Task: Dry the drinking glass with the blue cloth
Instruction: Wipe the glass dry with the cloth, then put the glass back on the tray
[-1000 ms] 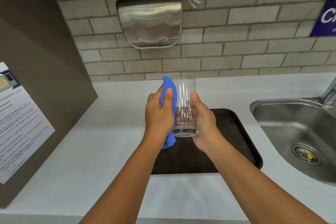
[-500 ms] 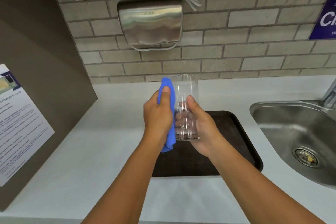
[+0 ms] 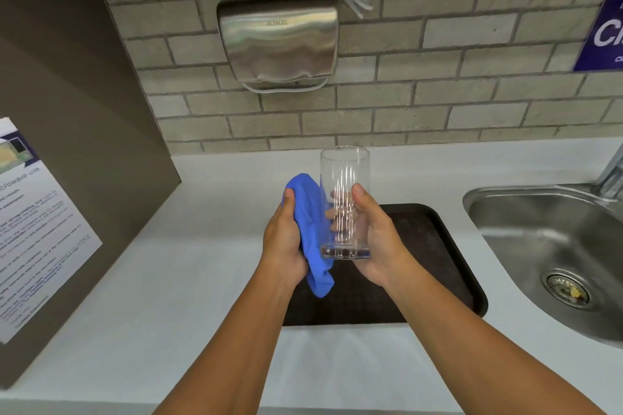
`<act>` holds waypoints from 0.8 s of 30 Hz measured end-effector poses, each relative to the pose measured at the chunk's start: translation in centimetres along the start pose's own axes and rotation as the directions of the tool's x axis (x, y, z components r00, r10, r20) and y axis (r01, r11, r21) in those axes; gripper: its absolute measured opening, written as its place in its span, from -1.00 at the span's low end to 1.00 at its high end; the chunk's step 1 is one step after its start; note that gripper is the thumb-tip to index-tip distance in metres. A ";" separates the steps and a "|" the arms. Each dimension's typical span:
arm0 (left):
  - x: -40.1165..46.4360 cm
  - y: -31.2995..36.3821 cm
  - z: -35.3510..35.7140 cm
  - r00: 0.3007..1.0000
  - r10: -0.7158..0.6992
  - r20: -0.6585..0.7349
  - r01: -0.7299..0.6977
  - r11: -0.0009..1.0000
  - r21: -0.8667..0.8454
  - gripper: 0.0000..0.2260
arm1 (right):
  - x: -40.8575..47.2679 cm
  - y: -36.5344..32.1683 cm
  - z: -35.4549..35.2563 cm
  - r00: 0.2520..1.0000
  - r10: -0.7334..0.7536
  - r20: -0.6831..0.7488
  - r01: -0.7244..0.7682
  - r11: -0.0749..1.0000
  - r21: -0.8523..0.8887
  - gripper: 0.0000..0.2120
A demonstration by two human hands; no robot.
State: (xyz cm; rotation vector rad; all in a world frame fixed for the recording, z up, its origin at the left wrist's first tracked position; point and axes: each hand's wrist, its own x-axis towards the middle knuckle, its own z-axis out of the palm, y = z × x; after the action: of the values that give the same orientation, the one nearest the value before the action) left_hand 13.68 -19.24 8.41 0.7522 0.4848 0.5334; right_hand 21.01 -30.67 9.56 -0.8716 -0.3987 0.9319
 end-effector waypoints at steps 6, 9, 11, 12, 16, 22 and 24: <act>0.5 0.2 -1.9 0.999 -0.043 -0.002 0.043 0.998 -0.034 -0.42 | 0.9 0.6 -2.6 0.997 -0.083 -0.001 0.083 0.994 0.066 -0.57; 0.8 0.9 -3.0 0.999 -0.048 -0.003 0.048 0.996 -0.077 -0.43 | 1.6 0.2 -4.5 0.988 -0.134 -0.071 0.129 0.989 -0.068 -0.45; 1.0 1.2 -4.0 0.998 -0.056 -0.006 0.055 0.996 -0.075 -0.46 | 2.2 0.1 -6.0 0.975 -0.166 -0.149 0.134 0.970 -0.202 -0.56; 1.2 1.3 -4.5 0.998 -0.055 -0.002 0.055 0.996 -0.071 -0.48 | 2.5 0.2 -6.6 0.968 -0.175 -0.181 0.124 0.957 -0.263 -0.58; 1.5 1.5 -6.1 0.998 -0.068 -0.015 0.066 0.994 -0.088 -0.56 | 3.6 0.9 -8.3 0.956 -0.182 -0.230 0.068 0.900 -0.430 -0.54; 1.9 0.7 -7.7 0.994 -0.103 -0.045 0.097 0.988 -0.116 -0.55 | 4.9 2.4 -9.3 0.938 -0.198 -0.285 -0.015 0.797 -0.604 -0.47; 2.0 0.3 -8.0 0.991 -0.120 -0.056 0.111 0.984 -0.141 -0.55 | 5.3 2.7 -9.6 0.930 -0.209 -0.302 -0.020 0.791 -0.612 -0.45</act>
State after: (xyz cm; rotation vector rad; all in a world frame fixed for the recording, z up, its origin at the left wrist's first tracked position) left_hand 10.41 -13.80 3.13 0.5726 0.5426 0.4784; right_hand 28.68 -30.05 1.33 -1.5742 -0.4285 0.5207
